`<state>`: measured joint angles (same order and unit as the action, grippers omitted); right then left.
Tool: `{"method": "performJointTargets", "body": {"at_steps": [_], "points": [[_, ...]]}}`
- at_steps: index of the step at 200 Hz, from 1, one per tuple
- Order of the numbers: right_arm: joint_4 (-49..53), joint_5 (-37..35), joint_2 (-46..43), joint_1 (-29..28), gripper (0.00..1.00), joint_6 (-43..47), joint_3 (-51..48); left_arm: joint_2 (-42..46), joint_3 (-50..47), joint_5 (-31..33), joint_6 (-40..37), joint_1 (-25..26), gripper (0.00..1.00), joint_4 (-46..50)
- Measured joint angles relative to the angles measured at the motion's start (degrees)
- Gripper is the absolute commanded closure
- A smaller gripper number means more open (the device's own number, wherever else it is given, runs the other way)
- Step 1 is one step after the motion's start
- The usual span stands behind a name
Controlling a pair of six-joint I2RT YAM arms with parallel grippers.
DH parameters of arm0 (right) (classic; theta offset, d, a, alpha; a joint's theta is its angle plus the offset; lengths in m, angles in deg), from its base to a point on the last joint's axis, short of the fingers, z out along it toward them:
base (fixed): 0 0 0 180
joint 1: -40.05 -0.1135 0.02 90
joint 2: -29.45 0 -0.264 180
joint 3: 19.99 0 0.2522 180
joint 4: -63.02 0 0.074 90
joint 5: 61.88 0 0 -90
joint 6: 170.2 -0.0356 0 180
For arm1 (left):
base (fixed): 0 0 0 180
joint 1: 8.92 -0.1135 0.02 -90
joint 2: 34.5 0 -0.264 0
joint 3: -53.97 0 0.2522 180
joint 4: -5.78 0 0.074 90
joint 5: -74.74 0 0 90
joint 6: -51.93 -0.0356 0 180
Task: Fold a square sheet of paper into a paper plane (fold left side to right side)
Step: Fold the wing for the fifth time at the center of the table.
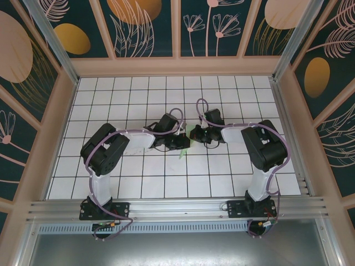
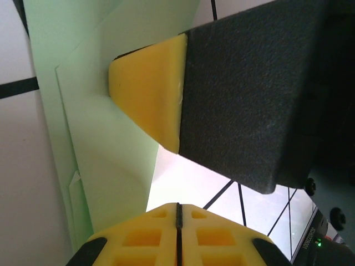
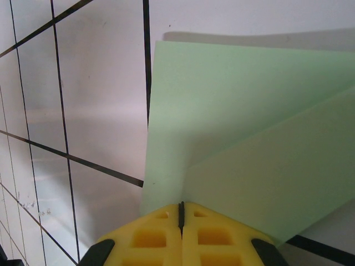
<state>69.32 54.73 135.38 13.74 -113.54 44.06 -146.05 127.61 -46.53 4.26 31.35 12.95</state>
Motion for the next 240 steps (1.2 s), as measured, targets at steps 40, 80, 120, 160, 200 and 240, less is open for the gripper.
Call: {"method": "performJointTargets", "body": {"at_steps": [40, 80, 120, 160, 200, 240], "points": [[0.02, 0.00, 0.00, 0.00, 0.96, 0.00, 0.00, -1.86, 0.59, 0.44, -0.81, 0.00, 0.89, 1.22], [0.09, -0.07, 0.00, 0.00, 0.95, 0.00, 0.02, -2.29, 0.42, 0.44, -1.55, 0.00, 0.90, 1.25], [0.52, -0.13, 0.00, 0.00, 0.95, 0.04, 0.24, -0.42, -2.67, 0.46, -2.43, 0.00, 0.90, 0.15], [0.87, -0.15, 0.02, 0.00, 0.96, 0.26, 0.39, 3.17, -7.54, 0.46, -3.80, 0.00, 0.90, -0.28], [1.11, -0.15, 0.04, 0.00, 0.95, 0.42, 0.59, 5.77, -10.29, 0.87, -4.68, 0.09, 0.90, 0.42], [2.01, -0.83, 0.04, 0.15, 0.90, 1.11, 1.40, 9.55, -11.52, 0.83, -5.20, 0.22, 0.90, 4.28]]}}
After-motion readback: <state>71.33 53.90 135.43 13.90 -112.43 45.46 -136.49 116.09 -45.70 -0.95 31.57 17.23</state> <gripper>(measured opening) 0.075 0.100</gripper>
